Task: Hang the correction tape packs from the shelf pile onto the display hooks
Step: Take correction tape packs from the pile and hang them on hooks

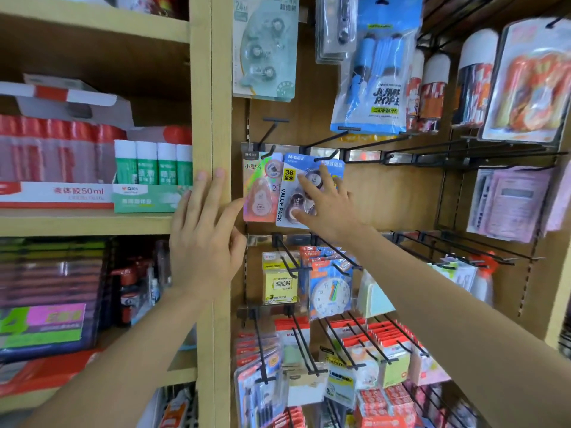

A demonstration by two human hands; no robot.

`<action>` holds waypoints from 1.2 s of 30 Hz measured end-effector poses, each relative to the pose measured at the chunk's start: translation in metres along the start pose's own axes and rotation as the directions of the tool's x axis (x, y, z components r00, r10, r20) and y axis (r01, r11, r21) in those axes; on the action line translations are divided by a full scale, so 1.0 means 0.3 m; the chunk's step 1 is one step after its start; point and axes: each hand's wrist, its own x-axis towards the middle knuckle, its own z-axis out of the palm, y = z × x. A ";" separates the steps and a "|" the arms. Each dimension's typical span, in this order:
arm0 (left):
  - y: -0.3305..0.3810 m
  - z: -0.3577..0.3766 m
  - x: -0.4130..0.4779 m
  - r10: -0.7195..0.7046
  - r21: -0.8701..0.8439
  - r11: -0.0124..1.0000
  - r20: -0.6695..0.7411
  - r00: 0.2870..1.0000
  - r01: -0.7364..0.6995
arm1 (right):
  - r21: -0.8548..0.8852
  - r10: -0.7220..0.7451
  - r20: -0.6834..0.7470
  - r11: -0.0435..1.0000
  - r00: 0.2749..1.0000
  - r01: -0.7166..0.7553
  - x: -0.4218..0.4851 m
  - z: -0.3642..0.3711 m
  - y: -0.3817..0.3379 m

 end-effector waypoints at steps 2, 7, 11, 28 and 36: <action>0.004 -0.005 -0.001 0.003 -0.020 1.000 0.015 1.000 -0.003 | 0.046 -0.027 -0.026 0.999 0.999 0.029 -0.064 -0.029 -0.014; 0.036 -0.060 -0.013 -0.054 -0.138 0.988 0.146 0.988 0.074 | 0.138 -0.126 -0.111 0.980 0.986 0.141 -0.254 -0.104 -0.036; 0.111 -0.143 -0.095 -0.046 -0.368 0.926 0.119 0.992 0.087 | 0.194 -0.101 -0.097 0.974 0.990 0.118 -0.438 -0.155 -0.047; 0.394 -0.367 -1.232 0.134 -0.333 0.725 0.927 0.350 0.603 | 0.111 0.355 0.424 0.893 0.833 -0.437 -1.611 0.152 -0.186; 0.615 -0.592 -1.666 0.149 0.017 0.692 0.975 -0.166 0.721 | -0.115 0.544 0.705 0.720 0.455 -0.684 -2.117 0.281 -0.155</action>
